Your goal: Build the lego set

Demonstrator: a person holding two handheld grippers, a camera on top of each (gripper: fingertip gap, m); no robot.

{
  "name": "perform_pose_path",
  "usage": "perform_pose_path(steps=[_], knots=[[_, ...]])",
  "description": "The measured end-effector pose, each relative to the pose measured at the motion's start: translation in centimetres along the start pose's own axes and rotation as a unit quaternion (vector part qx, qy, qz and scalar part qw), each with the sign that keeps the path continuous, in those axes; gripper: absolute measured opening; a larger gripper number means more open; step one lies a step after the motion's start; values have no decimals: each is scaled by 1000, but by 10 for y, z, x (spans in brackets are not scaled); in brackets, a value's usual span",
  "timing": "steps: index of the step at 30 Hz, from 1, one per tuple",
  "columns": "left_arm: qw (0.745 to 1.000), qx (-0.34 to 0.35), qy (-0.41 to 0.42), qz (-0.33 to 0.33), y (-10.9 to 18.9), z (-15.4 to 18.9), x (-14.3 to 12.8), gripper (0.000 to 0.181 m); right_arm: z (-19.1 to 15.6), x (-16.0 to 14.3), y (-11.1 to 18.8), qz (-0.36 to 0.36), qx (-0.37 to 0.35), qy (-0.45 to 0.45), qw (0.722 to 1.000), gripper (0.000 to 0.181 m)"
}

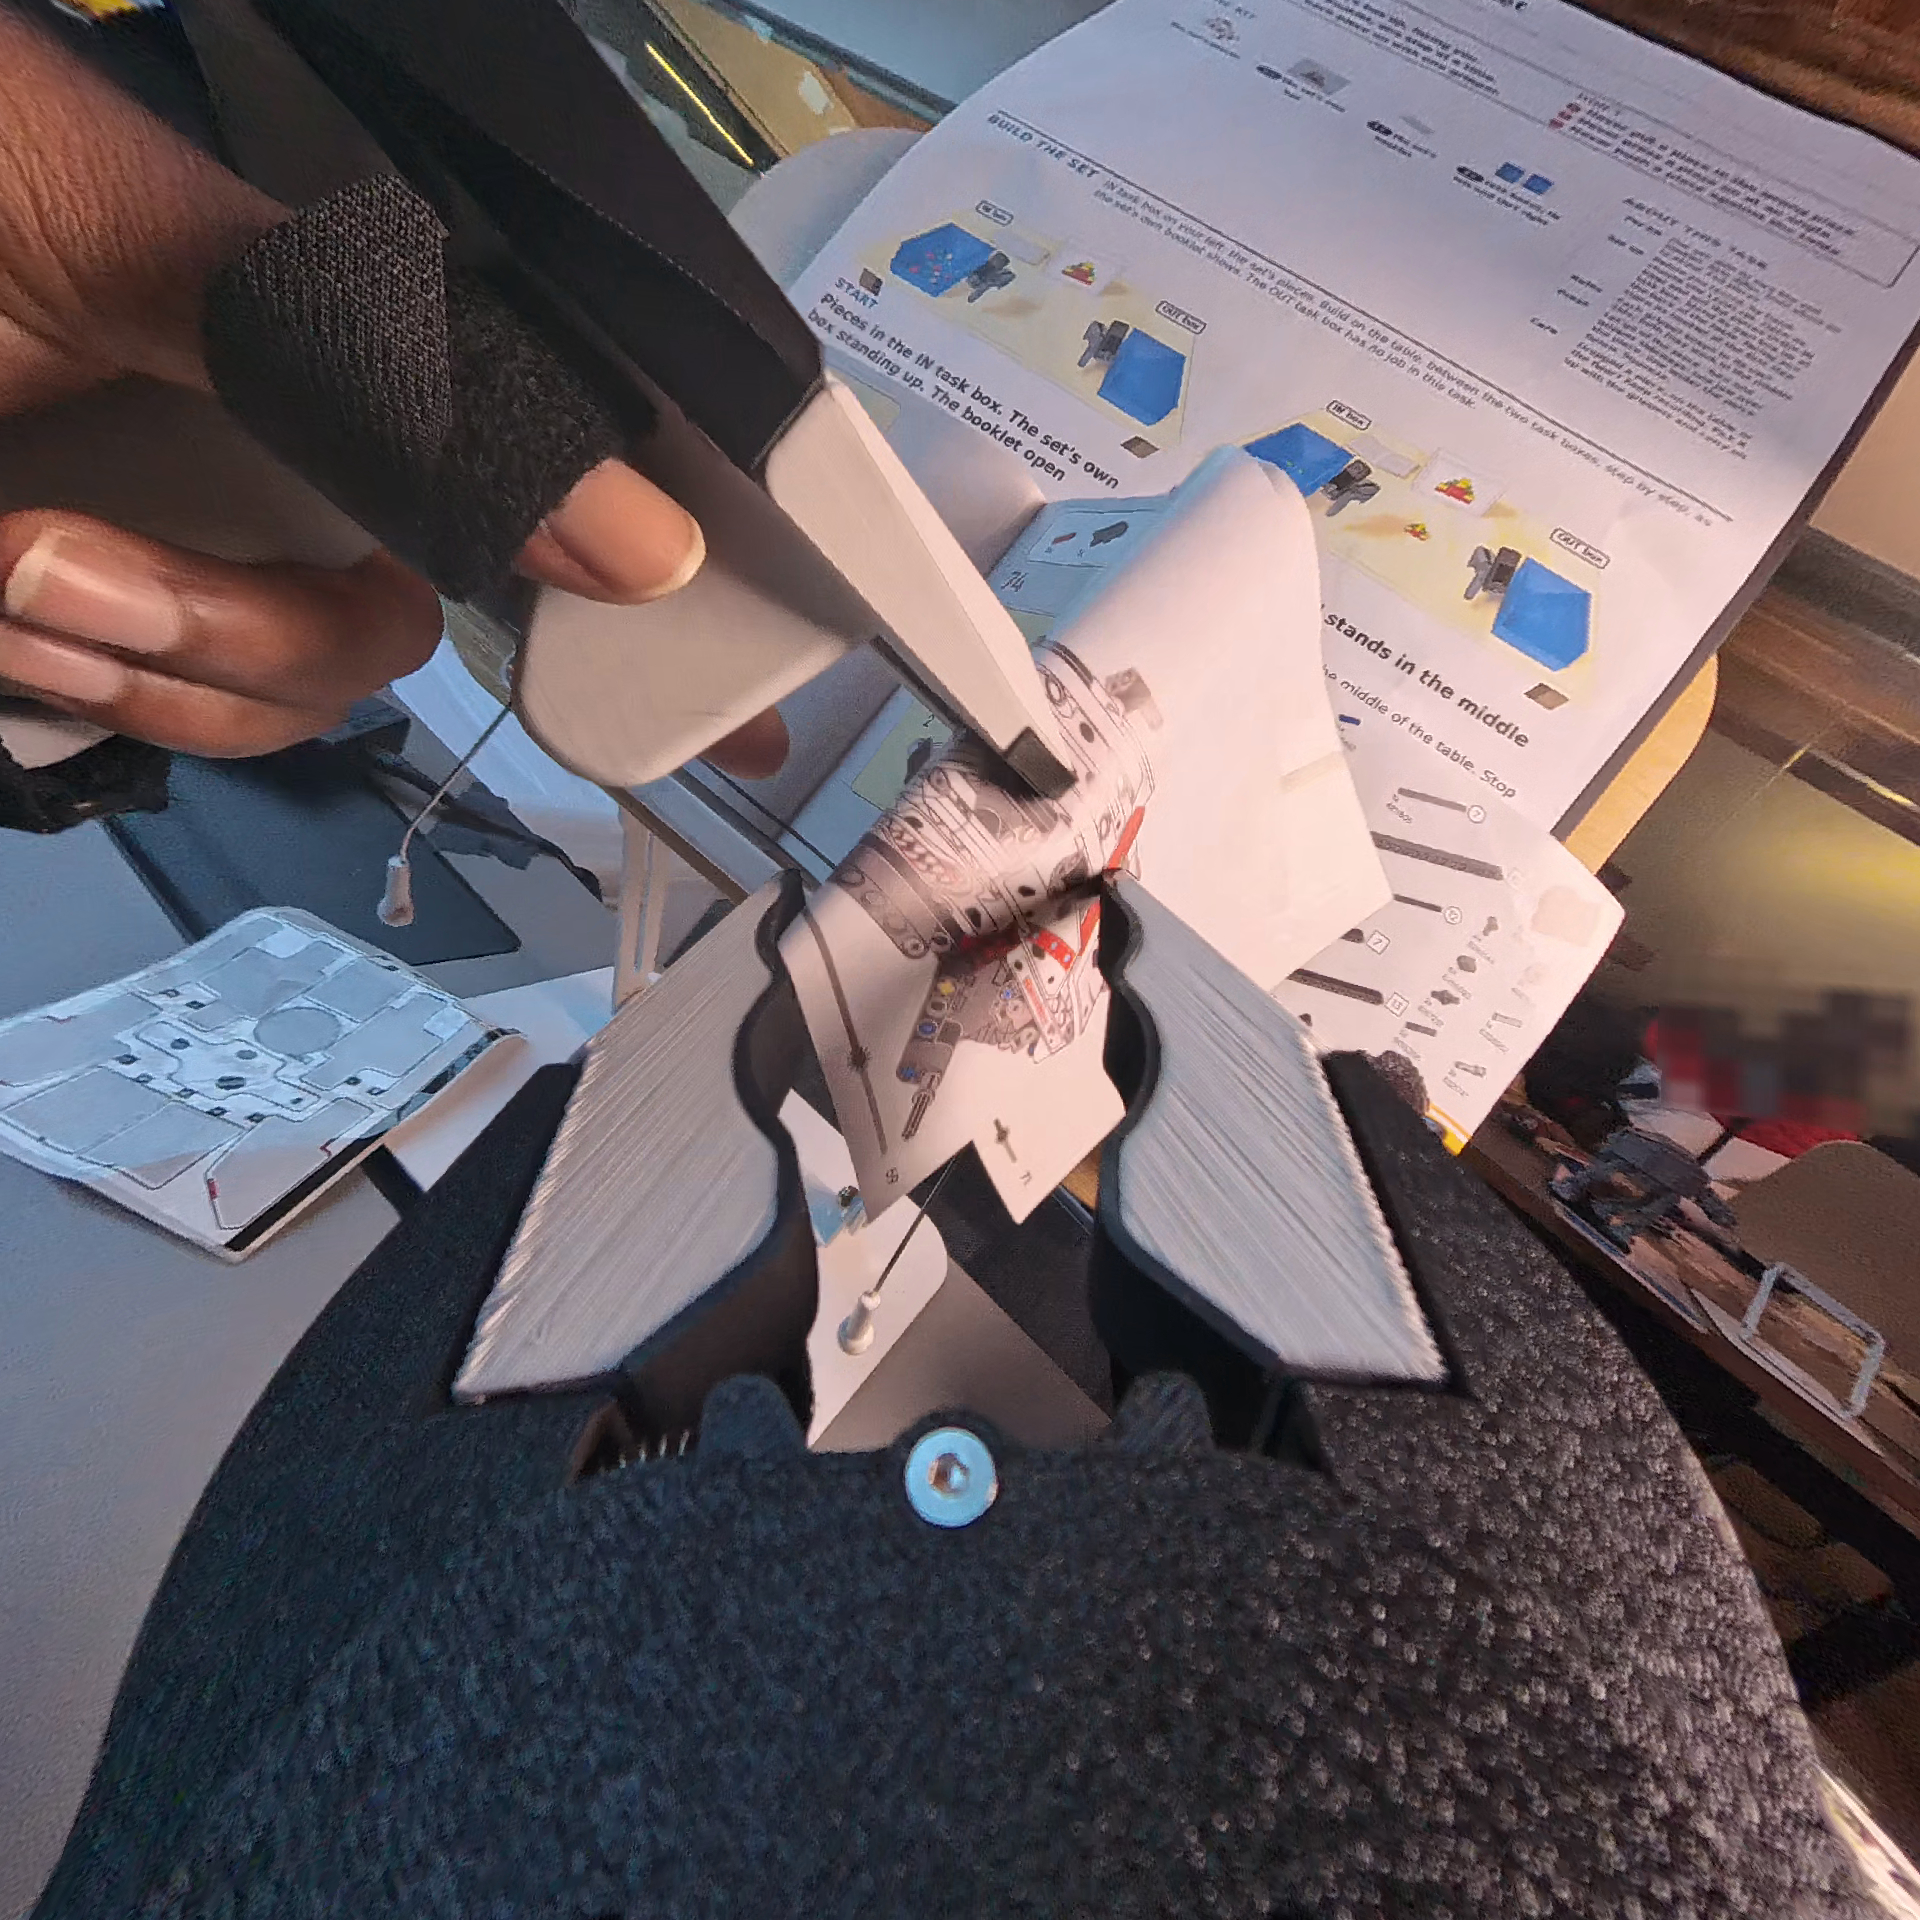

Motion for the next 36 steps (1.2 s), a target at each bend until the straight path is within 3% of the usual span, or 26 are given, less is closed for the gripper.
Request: perform_pose_path(steps=[3, 10, 15, 16, 19, 21, 23, 27, 33, 36], knots=[[1000, -24, 16, 9, 10, 0, 1, 23, 0, 3, 7, 15, 23, -35, 999, 61], [1000, -5, 16, 12, 32, -24, 1, 12, -3, 16, 15, 25, 105, -144, 984, 84], [999, -21, 15, 26, 57, -33, 3, 14, 8, 17, 18, 26, 108, -187, 976, 85], [999, -28, 20, 28, 63, -35, 4, 15, 9, 14, 17, 18, 109, -188, 976, 81], [998, -49, 35, 34, 81, -43, 4, 17, -2, 7, 8, -18, 151, -180, 972, 46], [997, -49, 43, 37, 91, -51, 3, 19, -10, 6, -5, -43, 164, -167, 971, 37], [997, -47, 52, 43, 101, -57, 2, 21, -13, 6, -21, -65, 149, -144, 976, 18], [994, -63, 58, 65, 122, -55, 5, 36, -30, 25, -51, -69, 149, -121, 979, 8], [996, -50, 7, 76, 151, -38, 1, 77, -66, 71, -80, -45, 182, -135, 973, 55], [997, -39, -13, 67, 156, -36, -9, 83, -72, 78, -90, -53, 181, -137, 972, 66]])
Point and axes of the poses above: each gripper's, where its closed fingertips meet, y back along the fingers, x out of its top, z = x × y across the jaws, the point moved 1 cm from there along y, back along the fingers, and after that the axes turned 5 degrees about y, right-handed, at the moved point
